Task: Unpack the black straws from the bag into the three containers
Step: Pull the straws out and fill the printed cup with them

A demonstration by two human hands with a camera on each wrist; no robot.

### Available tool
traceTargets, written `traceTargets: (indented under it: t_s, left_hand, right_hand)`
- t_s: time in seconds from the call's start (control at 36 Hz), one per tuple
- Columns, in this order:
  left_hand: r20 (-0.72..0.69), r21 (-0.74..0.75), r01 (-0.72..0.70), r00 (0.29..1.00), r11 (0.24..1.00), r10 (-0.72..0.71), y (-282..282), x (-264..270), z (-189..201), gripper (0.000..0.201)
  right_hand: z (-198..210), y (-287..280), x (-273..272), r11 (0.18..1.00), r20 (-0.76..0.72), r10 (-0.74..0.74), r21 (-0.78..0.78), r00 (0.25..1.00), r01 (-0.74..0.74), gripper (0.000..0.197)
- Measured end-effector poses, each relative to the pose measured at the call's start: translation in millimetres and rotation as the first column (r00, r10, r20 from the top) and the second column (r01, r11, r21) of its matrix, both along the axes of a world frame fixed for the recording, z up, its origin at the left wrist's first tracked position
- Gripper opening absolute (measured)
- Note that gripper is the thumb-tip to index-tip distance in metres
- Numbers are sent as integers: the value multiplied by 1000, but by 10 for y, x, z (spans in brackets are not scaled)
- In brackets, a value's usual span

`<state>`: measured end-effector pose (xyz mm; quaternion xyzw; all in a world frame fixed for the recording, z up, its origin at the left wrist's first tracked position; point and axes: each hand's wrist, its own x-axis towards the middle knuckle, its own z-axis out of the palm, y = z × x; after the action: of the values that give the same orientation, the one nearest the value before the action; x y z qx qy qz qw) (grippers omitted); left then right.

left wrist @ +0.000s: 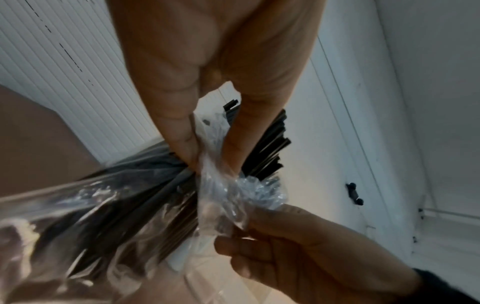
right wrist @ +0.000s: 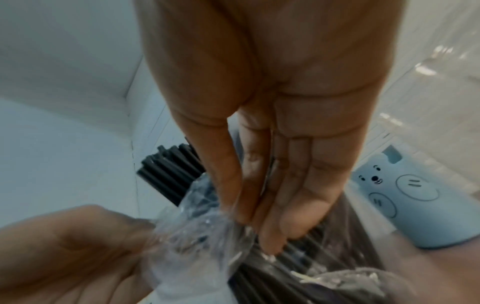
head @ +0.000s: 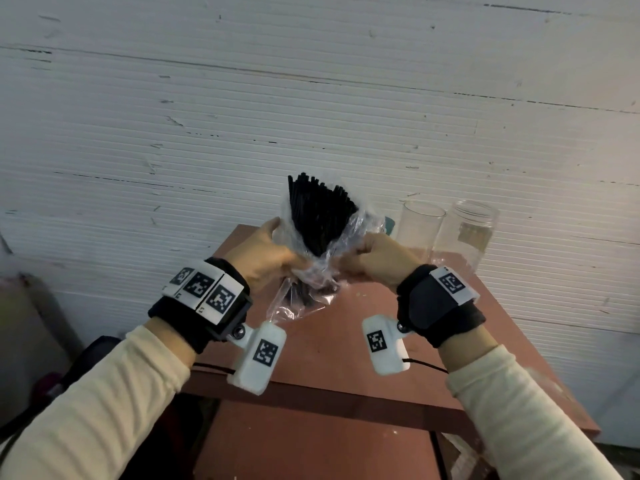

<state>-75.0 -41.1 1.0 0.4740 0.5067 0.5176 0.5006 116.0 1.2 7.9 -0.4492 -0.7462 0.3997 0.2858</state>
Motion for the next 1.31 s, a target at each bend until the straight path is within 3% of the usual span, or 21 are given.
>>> traceTargets:
  t_s: [0.08, 0.17, 0.22, 0.33, 0.42, 0.56, 0.64, 0.72, 0.86, 1.0, 1.06, 1.17, 1.31]
  left_hand:
    - [-34, -27, -32, 999, 999, 31, 16, -28, -73, 115]
    - [-86, -39, -28, 996, 999, 24, 70, -104, -171, 132]
    - [-99, -42, -13, 995, 999, 9, 118, -138, -219, 143]
    - [-89, -32, -19, 996, 999, 16, 32, -67, -111, 123]
    - [-74, -17, 41, 996, 999, -42, 24, -53, -102, 135]
    - [-78, -25, 166, 983, 986, -167, 5, -7, -71, 134]
    - [-118, 0, 190, 975, 982, -188, -33, -23, -92, 139]
    - [-131, 22, 189, 974, 982, -185, -57, -74, -108, 125]
    - [-182, 93, 134, 977, 987, -115, -66, -152, -121, 120]
    - [-66, 117, 151, 987, 982, -144, -110, -139, -94, 103]
    - [-70, 111, 138, 989, 984, -131, -110, -148, -133, 104]
    - [-84, 99, 100, 992, 990, -92, -108, -173, -182, 104]
    - [-124, 106, 120, 987, 987, -107, -112, -194, -199, 96]
  right_hand:
    - [-16, -43, 66, 1000, 52, 12, -23, 999, -11, 15]
    - [59, -84, 170, 999, 131, -11, 36, 991, 6, 55]
    - [142, -124, 253, 998, 156, -42, 56, 987, 34, 72]
    - [278, -76, 430, 952, 174, -244, 229, 954, 202, 82]
    - [327, -21, 446, 898, 98, -346, 322, 933, 300, 70]
    - [258, 23, 292, 938, 176, -312, 215, 934, 272, 55]
    - [227, 49, 236, 939, 94, -316, 175, 944, 297, 35]
    - [196, 100, 237, 943, -18, -304, 133, 952, 304, 16]
    - [183, 124, 178, 951, -241, -245, 129, 939, 281, 18]
    - [153, 212, 126, 969, -436, -227, -11, 871, 247, 23]
    - [114, 266, 119, 961, -401, -257, -5, 880, 278, 16]
    - [43, 351, 141, 956, -338, -252, 56, 907, 286, 42]
    - [-13, 356, 197, 945, -221, -230, 182, 948, 272, 33]
